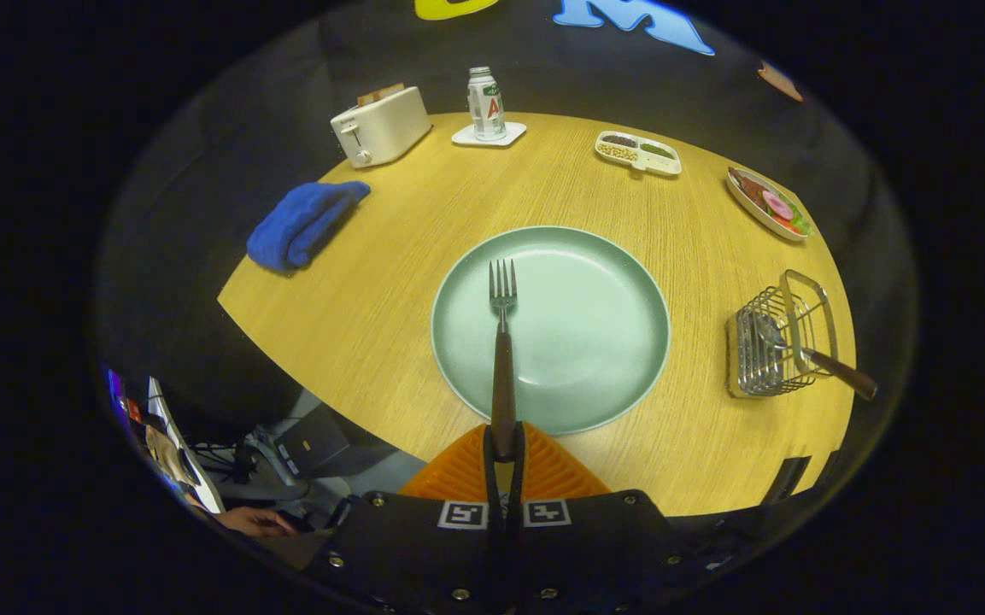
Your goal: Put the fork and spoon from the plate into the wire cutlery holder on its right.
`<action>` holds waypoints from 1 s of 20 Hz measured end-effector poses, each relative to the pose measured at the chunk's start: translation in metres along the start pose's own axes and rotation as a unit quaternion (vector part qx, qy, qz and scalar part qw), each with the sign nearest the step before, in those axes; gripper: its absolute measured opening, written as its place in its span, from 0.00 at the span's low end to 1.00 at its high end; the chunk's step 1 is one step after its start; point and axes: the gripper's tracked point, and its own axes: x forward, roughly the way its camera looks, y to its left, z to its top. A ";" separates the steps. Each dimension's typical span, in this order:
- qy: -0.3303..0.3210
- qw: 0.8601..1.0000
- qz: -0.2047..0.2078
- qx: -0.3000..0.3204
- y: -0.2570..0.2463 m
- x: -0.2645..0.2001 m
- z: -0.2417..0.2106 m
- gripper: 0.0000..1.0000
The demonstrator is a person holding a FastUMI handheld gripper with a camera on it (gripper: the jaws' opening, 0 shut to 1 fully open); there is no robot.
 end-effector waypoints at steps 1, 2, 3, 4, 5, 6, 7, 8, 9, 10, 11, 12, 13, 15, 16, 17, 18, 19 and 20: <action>0.000 1.000 -0.001 -0.002 -0.004 -0.003 0.001 0.01; 0.002 1.000 0.000 -0.004 -0.008 -0.008 0.002 0.01; 0.005 1.000 0.005 -0.003 -0.010 -0.014 0.004 0.01; 0.018 1.000 0.011 -0.009 -0.013 -0.019 0.002 0.01; 0.023 1.000 0.014 -0.011 -0.018 -0.029 0.004 0.01; 0.024 1.000 0.016 -0.011 -0.024 -0.035 0.004 0.01; 0.029 0.999 0.018 -0.014 -0.030 -0.043 0.005 0.01; 0.040 0.999 0.019 -0.017 -0.037 -0.051 0.003 0.01; 0.046 0.999 0.021 -0.018 -0.043 -0.060 0.004 0.01; 0.050 0.998 0.020 -0.023 -0.050 -0.067 0.005 0.01; 0.055 0.998 0.011 -0.032 -0.061 -0.075 0.006 0.01; 0.055 0.998 0.001 -0.037 -0.071 -0.080 0.008 0.01; 0.053 0.998 -0.009 -0.043 -0.080 -0.086 0.009 0.01; 0.053 0.997 -0.018 -0.046 -0.094 -0.096 0.011 0.01; 0.055 0.997 -0.020 -0.043 -0.099 -0.100 0.012 0.01; 0.057 0.997 -0.021 -0.040 -0.104 -0.105 0.011 0.01; 0.061 0.997 -0.021 -0.038 -0.109 -0.110 0.011 0.01; 0.064 0.997 -0.022 -0.036 -0.113 -0.114 0.010 0.01; 0.070 0.997 -0.023 -0.037 -0.118 -0.119 0.009 0.01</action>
